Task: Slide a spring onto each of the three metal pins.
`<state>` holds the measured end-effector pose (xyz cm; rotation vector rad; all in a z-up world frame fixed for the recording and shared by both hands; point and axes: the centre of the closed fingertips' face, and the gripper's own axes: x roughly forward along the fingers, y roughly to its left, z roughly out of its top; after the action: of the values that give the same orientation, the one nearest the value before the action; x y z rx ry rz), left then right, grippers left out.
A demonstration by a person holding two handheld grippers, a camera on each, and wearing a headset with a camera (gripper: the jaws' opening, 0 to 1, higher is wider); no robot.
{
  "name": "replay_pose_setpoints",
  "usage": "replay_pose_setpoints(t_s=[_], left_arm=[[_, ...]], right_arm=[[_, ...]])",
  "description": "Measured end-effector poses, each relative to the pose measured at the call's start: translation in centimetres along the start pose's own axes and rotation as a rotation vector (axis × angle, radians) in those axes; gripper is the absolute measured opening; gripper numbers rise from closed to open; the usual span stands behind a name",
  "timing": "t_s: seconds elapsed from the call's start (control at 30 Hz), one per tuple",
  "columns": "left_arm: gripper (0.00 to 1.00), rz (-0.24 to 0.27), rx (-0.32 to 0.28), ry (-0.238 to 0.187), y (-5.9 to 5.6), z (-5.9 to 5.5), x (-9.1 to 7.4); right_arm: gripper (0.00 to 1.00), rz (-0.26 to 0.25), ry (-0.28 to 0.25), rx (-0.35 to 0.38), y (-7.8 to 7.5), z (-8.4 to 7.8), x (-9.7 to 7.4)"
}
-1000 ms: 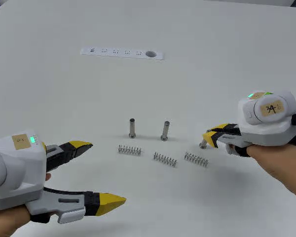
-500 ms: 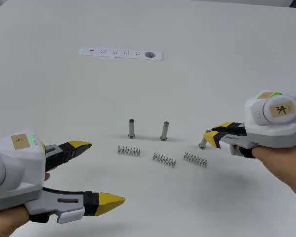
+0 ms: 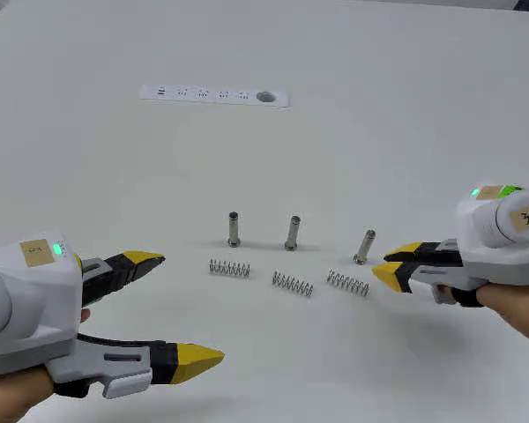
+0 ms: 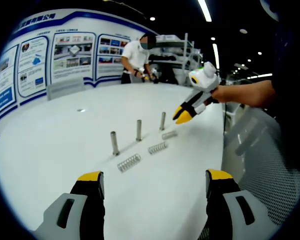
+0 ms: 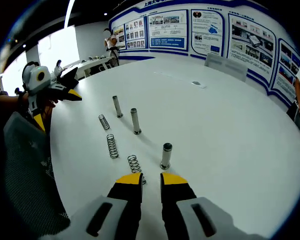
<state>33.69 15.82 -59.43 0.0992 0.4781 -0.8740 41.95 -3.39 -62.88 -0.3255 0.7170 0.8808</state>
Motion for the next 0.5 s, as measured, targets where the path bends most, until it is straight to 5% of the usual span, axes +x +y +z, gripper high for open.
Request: replay_pose_setpoints(t_s=[0.5], left_arm=[[0.85, 0.002, -0.002, 0.006, 0.0, -0.2, -0.1]], right_arm=[[0.15, 0.09, 0.077, -0.121, 1.4, -1.6, 1.6]])
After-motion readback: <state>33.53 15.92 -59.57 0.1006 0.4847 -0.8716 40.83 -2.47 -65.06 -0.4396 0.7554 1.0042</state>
